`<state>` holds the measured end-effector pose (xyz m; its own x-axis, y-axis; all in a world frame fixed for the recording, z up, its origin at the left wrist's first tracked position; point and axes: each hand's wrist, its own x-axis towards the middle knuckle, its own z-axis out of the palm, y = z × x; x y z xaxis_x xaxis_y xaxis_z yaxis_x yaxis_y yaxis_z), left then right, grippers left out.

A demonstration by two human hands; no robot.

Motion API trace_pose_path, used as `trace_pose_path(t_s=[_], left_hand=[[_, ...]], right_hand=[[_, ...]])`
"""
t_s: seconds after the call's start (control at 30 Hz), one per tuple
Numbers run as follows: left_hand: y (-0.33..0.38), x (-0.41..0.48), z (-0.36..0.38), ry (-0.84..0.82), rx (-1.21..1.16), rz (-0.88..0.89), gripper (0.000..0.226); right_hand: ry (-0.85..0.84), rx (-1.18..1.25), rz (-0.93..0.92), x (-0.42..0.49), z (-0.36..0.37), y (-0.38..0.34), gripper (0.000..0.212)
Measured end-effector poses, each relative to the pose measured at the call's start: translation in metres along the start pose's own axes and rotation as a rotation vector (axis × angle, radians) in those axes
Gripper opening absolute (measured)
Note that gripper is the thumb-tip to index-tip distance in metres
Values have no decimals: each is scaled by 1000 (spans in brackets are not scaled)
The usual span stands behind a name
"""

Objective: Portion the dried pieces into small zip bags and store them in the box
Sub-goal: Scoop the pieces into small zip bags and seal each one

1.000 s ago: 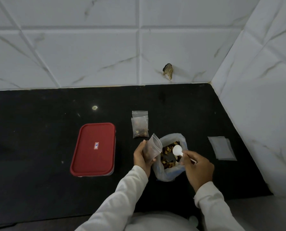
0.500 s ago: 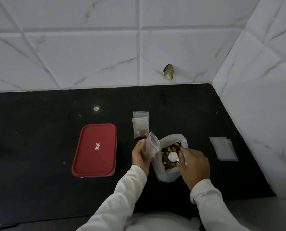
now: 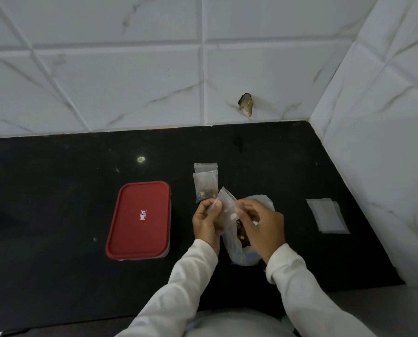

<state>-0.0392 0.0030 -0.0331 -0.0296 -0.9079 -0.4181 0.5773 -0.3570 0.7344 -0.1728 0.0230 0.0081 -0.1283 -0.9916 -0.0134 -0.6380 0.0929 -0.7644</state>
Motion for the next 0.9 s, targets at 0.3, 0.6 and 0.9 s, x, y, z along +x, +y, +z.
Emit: trace_pose_path(t_s=[0.3, 0.6, 0.9], left_hand=[[38, -2, 0, -182, 499, 115, 8], [37, -4, 15, -61, 633, 141, 7], [29, -2, 14, 13, 640, 70, 11]], right_hand=[[96, 494, 160, 5, -20, -15, 18], [0, 458, 370, 8, 5, -4, 39], [-9, 384, 388, 7, 5, -9, 21]])
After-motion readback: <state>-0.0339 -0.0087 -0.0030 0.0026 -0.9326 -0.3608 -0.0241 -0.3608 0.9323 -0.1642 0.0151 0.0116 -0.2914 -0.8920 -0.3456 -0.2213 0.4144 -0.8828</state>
